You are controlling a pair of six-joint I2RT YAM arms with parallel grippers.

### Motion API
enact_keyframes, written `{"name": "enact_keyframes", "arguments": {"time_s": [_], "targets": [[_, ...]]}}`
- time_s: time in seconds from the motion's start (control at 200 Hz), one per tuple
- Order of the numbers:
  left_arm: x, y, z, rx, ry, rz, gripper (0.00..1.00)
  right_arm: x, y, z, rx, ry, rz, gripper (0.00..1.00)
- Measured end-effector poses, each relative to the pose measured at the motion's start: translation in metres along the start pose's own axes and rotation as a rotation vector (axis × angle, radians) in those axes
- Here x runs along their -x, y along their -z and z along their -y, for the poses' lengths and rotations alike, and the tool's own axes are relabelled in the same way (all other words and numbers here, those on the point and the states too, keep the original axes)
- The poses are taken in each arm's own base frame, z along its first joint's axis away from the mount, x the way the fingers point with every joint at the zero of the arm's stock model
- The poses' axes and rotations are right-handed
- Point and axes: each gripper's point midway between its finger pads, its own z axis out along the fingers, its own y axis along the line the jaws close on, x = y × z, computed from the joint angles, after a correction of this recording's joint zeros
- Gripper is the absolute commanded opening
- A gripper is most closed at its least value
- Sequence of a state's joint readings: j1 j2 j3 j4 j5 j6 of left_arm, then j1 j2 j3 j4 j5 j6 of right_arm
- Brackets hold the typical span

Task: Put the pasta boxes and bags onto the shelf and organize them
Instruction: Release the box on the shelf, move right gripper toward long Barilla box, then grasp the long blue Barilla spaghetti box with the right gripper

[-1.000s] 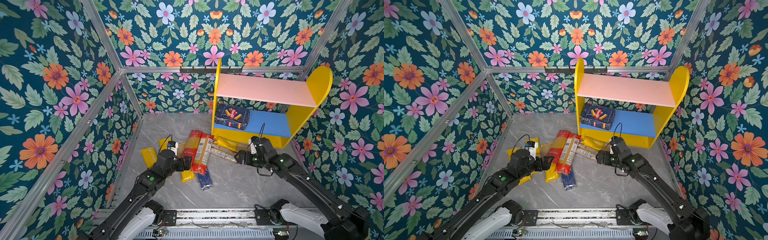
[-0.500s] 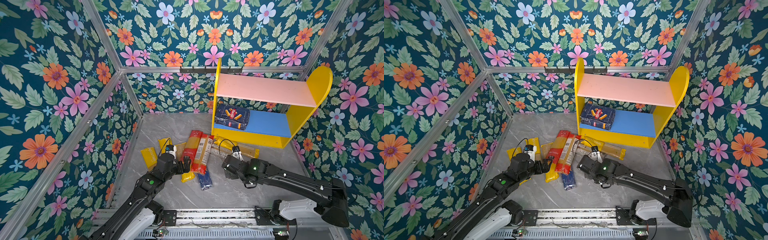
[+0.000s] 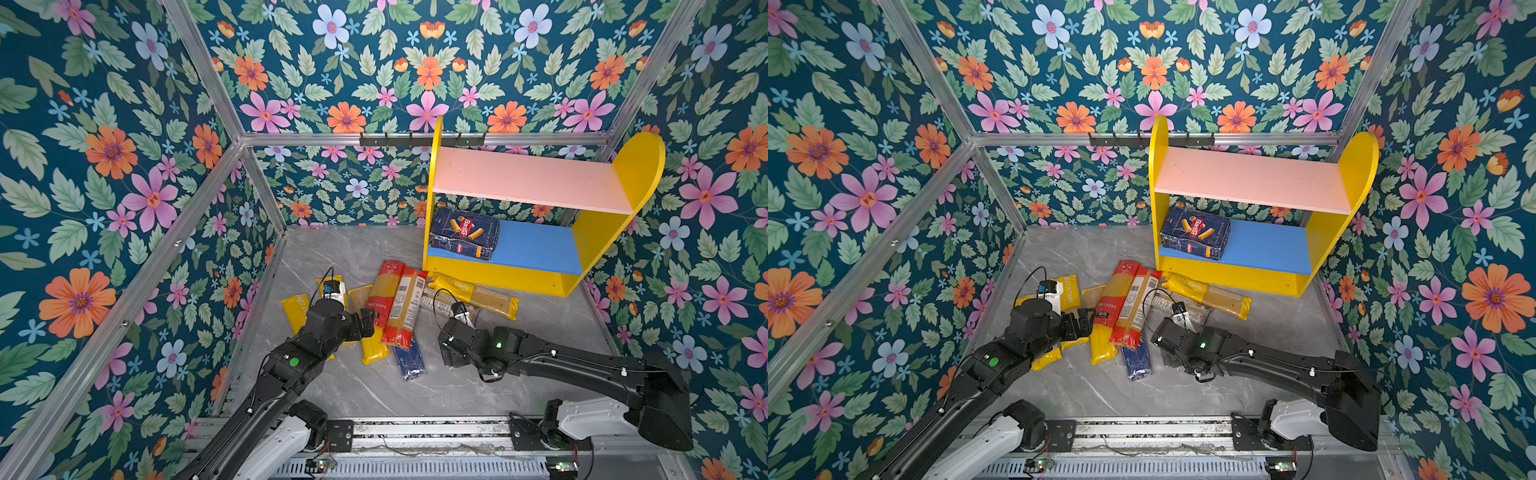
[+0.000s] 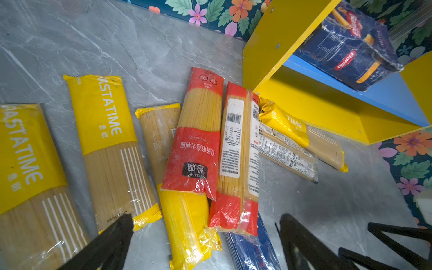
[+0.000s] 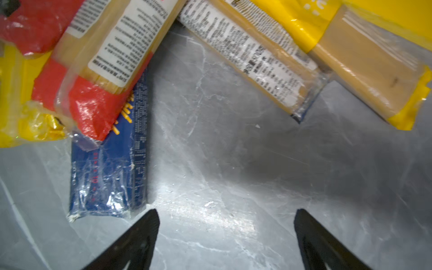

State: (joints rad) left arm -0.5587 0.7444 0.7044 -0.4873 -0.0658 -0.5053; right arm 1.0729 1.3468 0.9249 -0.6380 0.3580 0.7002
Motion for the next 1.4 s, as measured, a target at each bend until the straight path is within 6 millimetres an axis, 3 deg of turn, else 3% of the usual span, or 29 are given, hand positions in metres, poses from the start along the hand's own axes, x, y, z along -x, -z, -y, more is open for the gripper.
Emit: {"name": "enact_keyframes", "arguments": {"time_s": [0.075,0.36,0.465,0.63,0.98,1.26,1.4], "targets": [[-0.001,-0.002,-0.002,0.015,-0.011,-0.006,1.0,-0.007,-0.007,-0.02,0.043,0.029,-0.014,0.99],[0.012,0.003,-0.004,0.044,-0.024,0.022,1.0,-0.039,-0.038,-0.111,0.137,0.182,-0.038,0.99],[0.016,0.008,-0.006,0.056,-0.031,0.037,1.0,-0.044,-0.051,-0.133,0.112,0.207,-0.02,0.99],[0.019,0.017,-0.009,0.062,-0.031,0.054,1.0,-0.046,-0.072,-0.13,0.041,0.195,0.001,0.99],[0.024,0.032,-0.013,0.068,-0.027,0.092,1.0,-0.043,-0.088,-0.133,0.034,0.12,0.062,0.98],[0.019,0.031,-0.015,0.075,-0.03,0.078,1.0,-0.036,-0.098,-0.135,0.033,0.072,0.137,0.87],[0.018,0.032,-0.016,0.073,-0.03,0.081,1.0,-0.036,-0.101,-0.129,0.014,0.05,0.161,0.75]]}}
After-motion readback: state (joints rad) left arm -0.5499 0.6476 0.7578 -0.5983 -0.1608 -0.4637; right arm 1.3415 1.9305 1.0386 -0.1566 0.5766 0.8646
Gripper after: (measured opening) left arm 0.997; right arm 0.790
